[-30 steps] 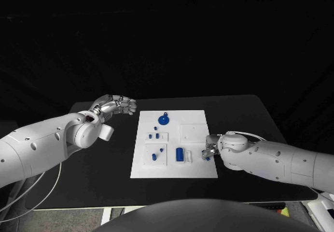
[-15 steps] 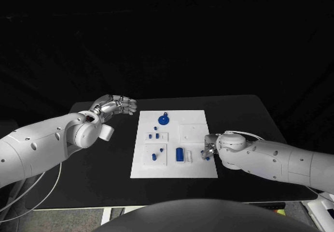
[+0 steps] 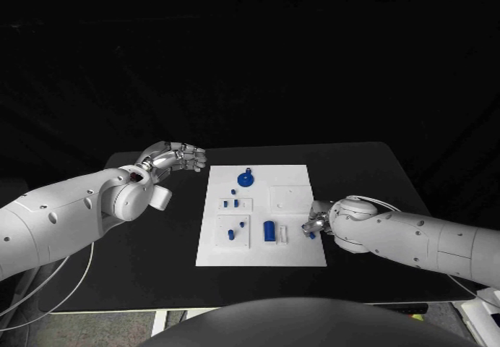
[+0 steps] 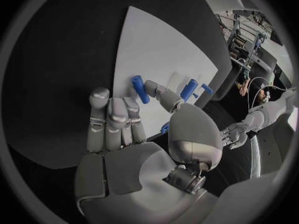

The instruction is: Assemble the parts on the task board

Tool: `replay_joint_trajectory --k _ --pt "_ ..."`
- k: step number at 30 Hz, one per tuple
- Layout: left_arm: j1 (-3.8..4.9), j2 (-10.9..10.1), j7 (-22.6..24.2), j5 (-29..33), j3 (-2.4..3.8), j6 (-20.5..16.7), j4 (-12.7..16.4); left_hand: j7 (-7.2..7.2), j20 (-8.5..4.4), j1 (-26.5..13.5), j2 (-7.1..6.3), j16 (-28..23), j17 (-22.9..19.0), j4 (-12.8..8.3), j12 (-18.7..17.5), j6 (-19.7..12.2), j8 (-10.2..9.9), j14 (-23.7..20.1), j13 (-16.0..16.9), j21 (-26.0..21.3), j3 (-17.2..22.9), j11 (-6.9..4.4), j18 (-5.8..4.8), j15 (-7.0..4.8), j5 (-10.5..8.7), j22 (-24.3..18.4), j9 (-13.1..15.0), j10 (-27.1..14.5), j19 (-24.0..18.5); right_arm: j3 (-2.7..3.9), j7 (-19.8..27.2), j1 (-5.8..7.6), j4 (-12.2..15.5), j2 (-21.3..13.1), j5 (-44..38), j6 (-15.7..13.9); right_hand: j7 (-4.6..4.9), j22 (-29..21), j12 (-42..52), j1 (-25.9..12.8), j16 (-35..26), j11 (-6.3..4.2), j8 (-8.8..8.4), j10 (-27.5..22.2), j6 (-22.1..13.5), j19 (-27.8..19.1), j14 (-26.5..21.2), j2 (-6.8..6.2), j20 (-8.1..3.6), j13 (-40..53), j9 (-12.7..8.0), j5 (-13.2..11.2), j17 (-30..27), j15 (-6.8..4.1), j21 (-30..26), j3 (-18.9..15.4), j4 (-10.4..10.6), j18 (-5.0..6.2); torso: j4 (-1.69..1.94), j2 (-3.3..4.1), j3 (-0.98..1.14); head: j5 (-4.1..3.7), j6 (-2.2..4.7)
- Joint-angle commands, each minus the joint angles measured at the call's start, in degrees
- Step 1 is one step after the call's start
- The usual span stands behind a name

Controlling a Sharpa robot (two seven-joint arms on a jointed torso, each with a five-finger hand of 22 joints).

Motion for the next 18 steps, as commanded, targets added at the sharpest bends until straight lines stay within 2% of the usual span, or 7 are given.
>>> replay_joint_trajectory --k 1,2,11,18 --pt "0.04 0.13 0.36 -0.01 0.04 0.75 0.1 -0.15 0.3 -0.49 0.17 -0.27 -0.07 0.25 0.2 -0.38 0.27 0.23 0.03 -0.36 -0.04 -0.16 1.19 0.13 -0.27 1.21 -0.06 -0.31 0.17 -0.61 0.4 -0.95 0.69 -0.06 3.85 0.05 -0.1 1.17 0.45 2.06 0.14 -0.67 0.6 1.24 0.47 0.13 0.01 2.25 0.07 0.24 -23.29 1.14 0.08 -0.62 0.18 -0.27 -0.15 2.12 -0.03 -0.02 0.0 0.08 0.0" --pt "0.04 0.13 0.36 -0.02 0.04 0.76 0.1 -0.15 0.3 -0.49 0.17 -0.27 -0.07 0.24 0.2 -0.39 0.27 0.23 0.03 -0.36 -0.03 -0.16 1.19 0.13 -0.27 1.21 -0.06 -0.31 0.17 -0.54 0.42 -0.93 1.07 -0.21 3.86 -0.21 -0.21 1.16 0.84 2.0 0.17 -0.77 0.74 1.7 0.77 0.18 0.02 2.26 0.05 0.5 -23.28 2.3 0.09 -0.71 0.25 -0.46 -0.09 2.12 -0.03 -0.03 -0.01 0.08 0.0" --pt "0.04 0.11 0.37 -0.08 0.04 0.76 0.15 -0.14 0.29 -0.45 0.14 -0.25 -0.07 0.21 0.21 -0.41 0.27 0.25 0.03 -0.36 -0.02 -0.16 1.2 0.12 -0.27 1.22 -0.07 -0.3 0.18 0.26 0.84 -0.22 5.25 -0.92 4.37 -3.3 -0.33 1.11 1.13 1.85 0.2 -0.9 0.82 2.17 1.02 0.28 0.04 2.15 -0.03 0.7 -23.35 2.97 0.1 -0.85 0.33 -0.97 -0.07 2.12 -0.03 -0.01 -0.02 0.14 0.0" --pt "0.05 0.17 0.36 -0.09 0.04 0.79 0.18 -0.14 0.29 -0.42 0.13 -0.25 -0.07 0.18 0.21 -0.41 0.27 0.26 0.03 -0.37 -0.02 -0.17 1.2 0.12 -0.27 1.22 -0.07 -0.3 0.18 0.37 1.17 0.09 7.94 -0.58 6.39 -4.93 -0.4 1.06 1.16 1.52 0.18 -0.97 0.9 2.35 1.25 0.32 0.03 1.9 -0.07 0.73 -23.41 3.24 0.09 -0.93 0.33 -1.4 0.07 2.12 0.03 0.02 -0.07 0.3 0.0"
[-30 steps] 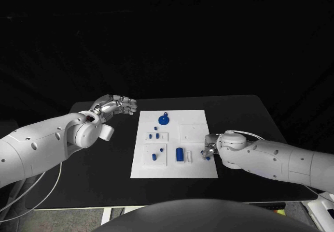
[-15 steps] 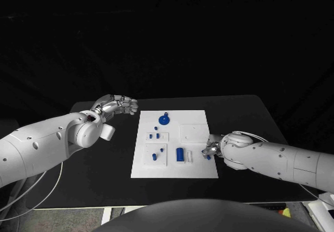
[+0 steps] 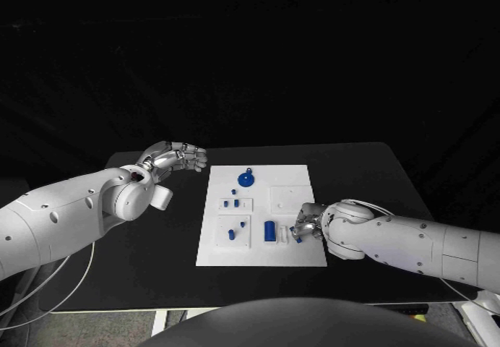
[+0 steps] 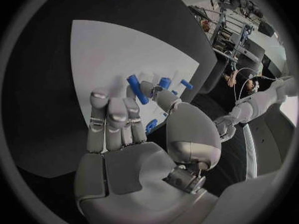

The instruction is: Assemble the parts on the task board

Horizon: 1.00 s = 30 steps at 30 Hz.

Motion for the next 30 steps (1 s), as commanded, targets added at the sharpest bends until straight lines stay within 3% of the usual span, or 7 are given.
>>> replay_joint_trajectory --k 1,6,11,15,23,30 --pt "0.05 0.18 0.37 -0.05 0.04 0.83 0.14 -0.14 0.29 -0.42 0.12 -0.25 -0.07 0.18 0.21 -0.41 0.27 0.26 0.03 -0.37 -0.02 -0.17 0.46 0.12 -0.27 1.24 -0.08 -0.3 0.19 0.03 0.71 0.01 0.59 0.42 2.54 -0.8 -0.05 1.05 0.12 0.08 0.17 -1.36 0.57 1.95 0.53 0.29 0.12 0.53 -0.04 0.03 0.7 0.39 0.04 -0.46 0.33 -0.5 0.06 2.11 0.07 0.04 -0.04 0.14 0.0" --pt "0.05 0.19 0.36 -0.05 0.04 0.82 0.1 -0.14 0.29 -0.42 0.12 -0.25 -0.07 0.18 0.21 -0.41 0.28 0.26 0.03 -0.37 -0.02 -0.17 0.46 0.12 -0.27 1.24 -0.08 -0.3 0.19 0.03 0.17 0.18 -0.85 1.32 3.48 1.25 -0.05 0.98 -0.19 -0.31 0.12 -1.38 0.5 1.79 0.49 0.29 0.11 0.56 -0.06 -0.14 0.59 -0.14 0.0 -0.49 0.26 -0.93 0.23 2.11 0.05 0.0 0.01 0.25 0.0" --pt "0.05 0.2 0.32 -0.12 0.04 0.96 0.16 -0.13 0.29 -0.42 0.11 -0.25 -0.08 0.18 0.21 -0.42 0.28 0.26 0.03 -0.37 -0.02 -0.16 0.46 0.13 -0.27 1.24 -0.08 -0.29 0.19 0.03 -0.34 0.23 -1.97 1.97 3.19 2.56 -0.03 0.95 -0.47 -0.47 0.08 -1.36 0.43 1.57 0.41 0.27 0.09 0.62 -0.06 -0.31 0.52 -0.37 -0.02 -0.49 0.21 -1.12 0.27 2.11 0.15 0.03 -0.12 0.28 0.0" --pt "0.05 0.17 0.24 -0.2 0.04 1.04 0.16 -0.13 0.3 -0.42 0.1 -0.25 -0.08 0.17 0.21 -0.42 0.28 0.26 0.03 -0.37 -0.02 -0.16 0.46 0.13 -0.27 1.24 -0.08 -0.3 0.19 0.02 -0.56 0.23 -2.87 2.84 2.99 3.24 -0.01 0.94 -0.56 -0.55 0.05 -1.35 0.38 1.5 0.35 0.23 0.07 0.68 -0.06 -0.33 0.46 -0.54 -0.04 -0.48 0.16 -1.27 0.23 2.11 0.08 0.02 -0.04 0.41 0.0" --pt "0.05 0.28 0.16 -0.21 0.04 1.18 0.11 -0.12 0.3 -0.44 0.08 -0.26 -0.08 0.18 0.2 -0.45 0.27 0.25 0.02 -0.38 -0.04 -0.15 0.46 0.14 -0.27 1.24 -0.09 -0.32 0.19 0.01 -0.36 0.23 -3.75 4.55 3.26 3.36 0.02 0.89 -0.77 -0.97 -0.06 -1.31 0.3 1.31 0.29 0.16 0.03 0.73 -0.03 -0.35 0.29 -2.04 -0.08 -0.45 0.01 -1.95 0.32 2.11 0.07 0.04 0.05 0.6 0.0" --pt "0.05 0.31 0.05 -0.22 0.04 1.29 0.07 -0.11 0.31 -0.47 0.09 -0.27 -0.09 0.2 0.19 -0.49 0.25 0.24 0.02 -0.39 -0.04 -0.14 0.45 0.15 -0.26 1.24 -0.1 -0.34 0.19 0.01 -0.35 0.23 -4.45 4.73 3.26 3.18 0.03 0.86 -0.85 -1.37 -0.1 -1.3 0.24 1.23 0.27 0.2 0.03 0.6 -0.03 -0.31 0.15 -3.39 -0.1 -0.45 -0.1 -2.4 0.58 2.11 0.12 0.06 -0.01 0.81 0.0"
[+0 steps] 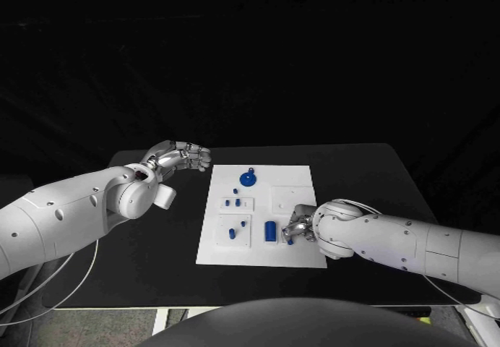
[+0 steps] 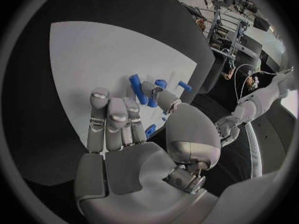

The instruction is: Assemble the parts on the task board

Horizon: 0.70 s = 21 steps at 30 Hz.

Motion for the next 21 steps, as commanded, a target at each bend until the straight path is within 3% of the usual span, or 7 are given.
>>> replay_joint_trajectory --k 1,5,7,9,11,16,21 --pt "0.05 0.11 0.19 -0.14 0.04 0.98 0.06 -0.11 0.31 -0.47 0.09 -0.27 -0.09 0.2 0.19 -0.49 0.25 0.24 0.02 -0.39 -0.05 -0.14 0.8 0.15 -0.26 1.2 -0.06 -0.34 0.19 0.01 0.3 -0.01 -0.18 0.03 0.2 1.14 0.32 0.86 -0.16 -0.76 -0.11 -1.4 0.09 1.13 0.17 0.21 -0.14 -0.12 -0.06 0.05 0.08 -0.97 -0.07 -0.27 -0.12 -0.41 0.02 2.1 -0.01 0.01 -0.03 0.16 0.0" --pt "0.05 0.1 0.17 -0.21 0.04 0.97 0.05 -0.1 0.32 -0.5 0.08 -0.28 -0.1 0.21 0.18 -0.52 0.24 0.22 0.01 -0.4 -0.06 -0.13 0.79 0.16 -0.27 1.2 -0.06 -0.35 0.18 0.01 0.16 -0.01 -0.08 0.13 0.67 3.26 0.35 0.81 -0.46 -2.03 -0.2 -1.34 -0.02 0.89 0.12 0.18 -0.17 -0.09 0.02 -0.05 -0.13 -2.98 -0.1 -0.23 -0.32 -0.8 1.25 2.1 -0.05 -0.02 -0.02 0.33 0.0" --pt "0.05 0.07 0.16 -0.21 0.04 0.96 0.06 -0.1 0.32 -0.5 0.07 -0.28 -0.1 0.21 0.17 -0.52 0.24 0.21 0.01 -0.4 -0.06 -0.13 0.79 0.16 -0.27 1.2 -0.07 -0.36 0.18 0.01 0.2 -0.01 0.02 0.18 0.74 3.45 0.38 0.8 -0.91 -3.23 -0.3 -1.33 -0.15 0.48 -0.01 0.0 -0.24 -0.26 0.07 -0.27 -0.29 -7.28 -0.13 -0.2 -0.51 -0.66 2.18 2.1 -0.06 -0.01 0.0 0.38 0.0" --pt "0.05 0.09 0.15 -0.21 0.04 0.99 0.06 -0.09 0.33 -0.5 0.07 -0.29 -0.1 0.21 0.17 -0.53 0.24 0.2 0.01 -0.41 -0.06 -0.13 0.79 0.17 -0.27 1.2 -0.07 -0.37 0.18 0.01 0.36 -0.01 0.09 0.18 0.74 3.32 0.37 0.84 -0.96 -3.79 -0.33 -1.34 -0.18 0.44 0.04 -0.03 -0.24 -0.55 0.04 -0.25 -0.43 -9.14 -0.13 -0.22 -0.57 -0.2 2.65 2.1 -0.09 0.0 0.01 0.4 0.0" --pt "0.05 0.07 0.12 -0.21 0.04 0.99 0.05 -0.09 0.33 -0.51 0.06 -0.29 -0.11 0.21 0.17 -0.53 0.24 0.19 0.01 -0.41 -0.06 -0.13 0.79 0.17 -0.27 1.2 -0.07 -0.37 0.17 0.01 0.53 -0.01 0.07 0.18 0.76 3.19 0.37 0.87 -1.08 -4.74 -0.36 -1.32 -0.21 0.35 0.06 0.01 -0.22 -1.11 0.04 -0.28 -0.55 -12.76 -0.13 -0.22 -0.61 -0.13 3.41 2.1 -0.12 -0.01 0.01 0.41 0.0" --pt "0.05 0.07 0.02 -0.23 0.04 1.11 0.05 -0.09 0.33 -0.51 0.06 -0.31 -0.12 0.21 0.16 -0.55 0.23 0.17 0.01 -0.42 -0.07 -0.12 0.79 0.18 -0.26 1.2 -0.07 -0.39 0.16 0.01 1.01 -0.01 0.19 0.21 0.93 2.91 0.34 0.93 -1.03 -5.83 -0.39 -1.38 -0.23 0.43 0.14 0.05 -0.2 -1.95 -0.09 -0.13 -0.79 -17.92 -0.1 -0.27 -0.67 0.53 4.59 2.1 -0.1 -0.01 0.03 0.54 0.0" --pt "0.05 0.11 -0.07 -0.32 0.04 1.19 -0.02 -0.08 0.34 -0.52 0.05 -0.32 -0.12 0.22 0.16 -0.56 0.23 0.16 0.0 -0.43 -0.07 -0.11 0.79 0.19 -0.26 1.2 -0.08 -0.4 0.16 0.01 1.34 -0.01 0.24 0.28 1.1 3.01 0.33 0.94 -1.06 -6.5 -0.4 -1.4 -0.22 0.44 0.18 0.07 -0.18 -2.51 -0.13 -0.08 -0.91 -19.65 -0.08 -0.29 -0.73 0.84 5.4 2.1 -0.1 0.01 0.02 0.55 0.0"
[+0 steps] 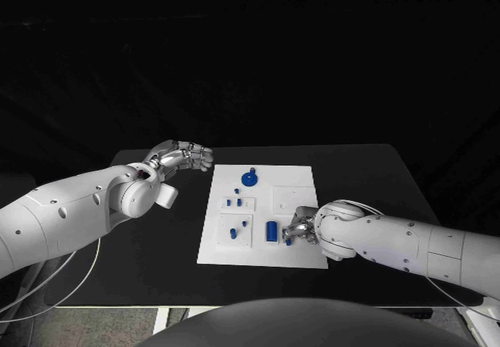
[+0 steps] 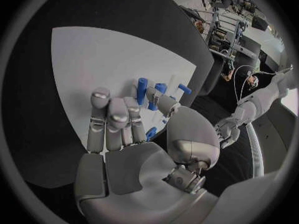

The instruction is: Assemble the parts on the task board

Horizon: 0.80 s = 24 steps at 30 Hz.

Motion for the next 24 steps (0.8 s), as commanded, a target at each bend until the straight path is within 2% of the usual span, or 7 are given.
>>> replay_joint_trajectory --k 1,11,15,24 --pt "0.05 0.12 0.2 -0.23 0.04 0.91 0.03 0.06 0.34 -0.53 0.05 -0.32 -0.07 0.22 0.15 -0.42 0.23 0.15 0.0 -0.2 -0.07 -0.11 0.93 0.19 -0.26 1.21 -0.09 -0.41 0.15 0.0 1.21 -0.03 0.22 0.22 0.45 1.04 0.44 0.95 -0.21 -0.42 -0.22 -0.46 -0.2 0.1 0.08 -0.02 -0.19 -0.07 -0.21 0.02 -0.06 -0.23 0.01 -0.27 -0.39 -0.03 0.47 1.77 0.01 0.01 0.0 -0.03 0.0" --pt "0.05 0.11 0.16 -0.24 0.04 0.99 0.02 0.07 0.35 -0.54 0.05 -0.34 -0.08 0.23 0.15 -0.44 0.23 0.12 0.0 -0.22 -0.08 -0.1 0.93 0.2 -0.26 1.21 -0.09 -0.43 0.13 0.0 1.26 -0.02 -0.21 0.31 0.32 0.62 0.44 0.96 -0.17 -1.21 -0.26 -0.46 -0.21 0.14 0.07 -0.03 -0.2 -0.56 -0.23 0.12 -0.18 -0.91 0.01 -0.27 -0.44 0.21 1.28 1.77 -0.03 0.0 0.0 0.06 0.0" --pt "0.05 0.1 0.13 -0.24 0.04 1.01 0.02 0.07 0.36 -0.55 0.05 -0.34 -0.08 0.24 0.15 -0.45 0.23 0.12 0.0 -0.23 -0.07 -0.1 0.93 0.21 -0.26 1.21 -0.09 -0.43 0.13 0.0 1.35 -0.01 -0.25 0.26 0.32 0.49 0.43 0.96 -0.22 -2.8 -0.25 -0.47 -0.17 0.11 0.07 0.06 -0.2 -2.57 -0.26 0.13 -0.22 -1.65 0.05 -0.29 -0.45 -0.26 2.57 1.77 -0.03 0.02 0.03 0.06 0.0" --pt "0.05 0.08 -0.02 -0.24 0.04 1.14 -0.02 0.07 0.36 -0.56 0.04 -0.35 -0.09 0.25 0.15 -0.46 0.23 0.11 0.0 -0.24 -0.08 -0.1 0.93 0.21 -0.26 1.21 -0.09 -0.44 0.12 0.0 3.09 -0.01 0.06 -0.5 0.75 0.16 0.41 0.95 -0.41 -5.06 -0.24 -0.51 -0.07 -0.09 -0.22 0.17 -0.24 -5.55 -0.53 0.12 -0.06 -1.67 0.13 -0.36 -0.43 -1.67 5.0 1.77 -0.02 0.01 0.06 0.08 0.0"
